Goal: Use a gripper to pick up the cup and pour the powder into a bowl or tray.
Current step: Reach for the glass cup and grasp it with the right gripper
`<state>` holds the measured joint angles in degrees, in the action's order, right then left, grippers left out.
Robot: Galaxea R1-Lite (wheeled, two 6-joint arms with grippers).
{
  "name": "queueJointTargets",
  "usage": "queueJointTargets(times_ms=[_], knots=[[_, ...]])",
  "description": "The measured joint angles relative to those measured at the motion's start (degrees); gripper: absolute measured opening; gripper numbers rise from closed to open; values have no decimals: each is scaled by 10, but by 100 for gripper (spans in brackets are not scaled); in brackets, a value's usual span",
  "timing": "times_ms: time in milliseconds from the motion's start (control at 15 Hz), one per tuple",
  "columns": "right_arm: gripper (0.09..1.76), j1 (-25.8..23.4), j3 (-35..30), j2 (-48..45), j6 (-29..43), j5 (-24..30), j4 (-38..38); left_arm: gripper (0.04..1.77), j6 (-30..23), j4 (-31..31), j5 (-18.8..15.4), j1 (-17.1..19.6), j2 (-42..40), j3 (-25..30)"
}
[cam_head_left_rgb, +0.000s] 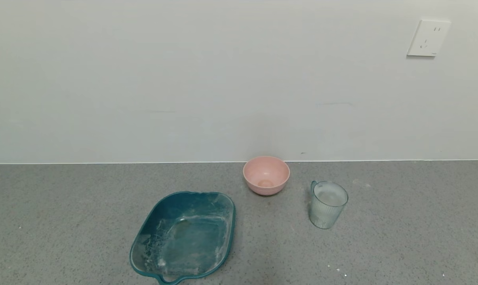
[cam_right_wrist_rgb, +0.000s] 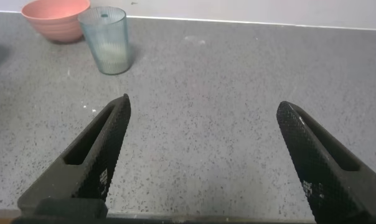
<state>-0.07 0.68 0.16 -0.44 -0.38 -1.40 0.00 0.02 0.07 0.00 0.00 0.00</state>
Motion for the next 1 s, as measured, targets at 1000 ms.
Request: queueJointTargets(times_ms=[1000], knots=[[171, 12, 266, 374, -1, 24, 23, 176, 0, 0, 0, 0, 0, 0]])
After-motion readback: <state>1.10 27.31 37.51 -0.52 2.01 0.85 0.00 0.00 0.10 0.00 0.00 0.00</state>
